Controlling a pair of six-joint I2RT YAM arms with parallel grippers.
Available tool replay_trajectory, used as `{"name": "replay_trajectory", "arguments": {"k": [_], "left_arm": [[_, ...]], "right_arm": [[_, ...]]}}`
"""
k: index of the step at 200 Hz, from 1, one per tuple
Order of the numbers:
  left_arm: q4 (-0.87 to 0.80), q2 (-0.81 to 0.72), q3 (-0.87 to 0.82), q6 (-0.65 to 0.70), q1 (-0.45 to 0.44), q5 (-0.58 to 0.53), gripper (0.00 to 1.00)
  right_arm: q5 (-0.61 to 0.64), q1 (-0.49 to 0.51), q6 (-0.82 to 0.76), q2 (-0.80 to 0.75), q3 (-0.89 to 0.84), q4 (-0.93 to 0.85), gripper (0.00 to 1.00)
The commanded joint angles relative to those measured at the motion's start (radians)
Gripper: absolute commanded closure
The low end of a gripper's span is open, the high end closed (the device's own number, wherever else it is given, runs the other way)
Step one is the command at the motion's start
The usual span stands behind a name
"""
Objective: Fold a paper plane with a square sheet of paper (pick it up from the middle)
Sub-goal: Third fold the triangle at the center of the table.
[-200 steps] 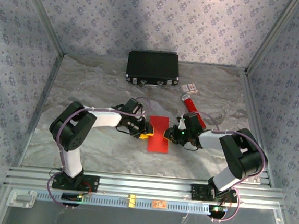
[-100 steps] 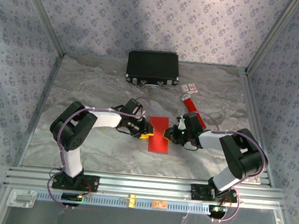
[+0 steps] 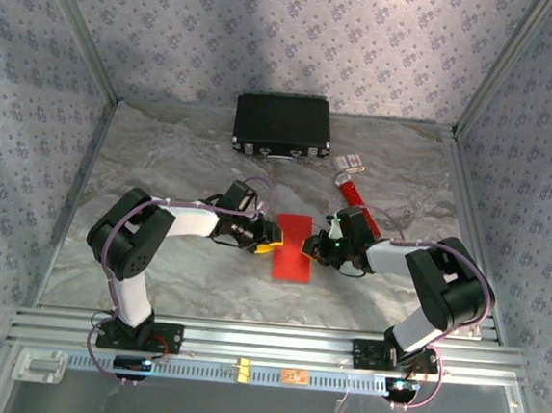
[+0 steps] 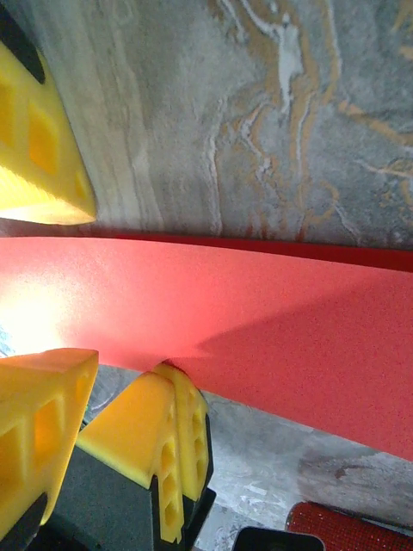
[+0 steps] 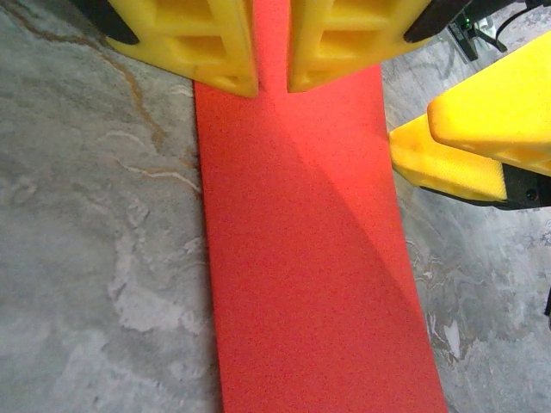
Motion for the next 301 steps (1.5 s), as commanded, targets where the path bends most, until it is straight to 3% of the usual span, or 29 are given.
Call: {"name": "replay_trajectory", "arguments": {"k": [1,92,264,301], "left_arm": [[-0.013,-0.004,-0.006,-0.002,0.008,-0.009,0.58],[-0.236,0.046,0.107,0.07,-0.029,-0.031,0.63],[-0.145,0.022,0.069,0.027,-0.034,-0.005,0.79],[-0.123,0.004,0.053,0.021,-0.028,-0.006,0.78]], "right_arm": [[0.047,0.004,0.0,0.007,0.003,-0.079,0.82],[0.05,0.007,0.004,0.01,0.004,-0.073,0.82],[0.056,0.011,0.009,-0.001,-0.007,-0.072,0.81],[0.06,0.014,0.008,-0.006,-0.002,-0.081,0.81]]}}
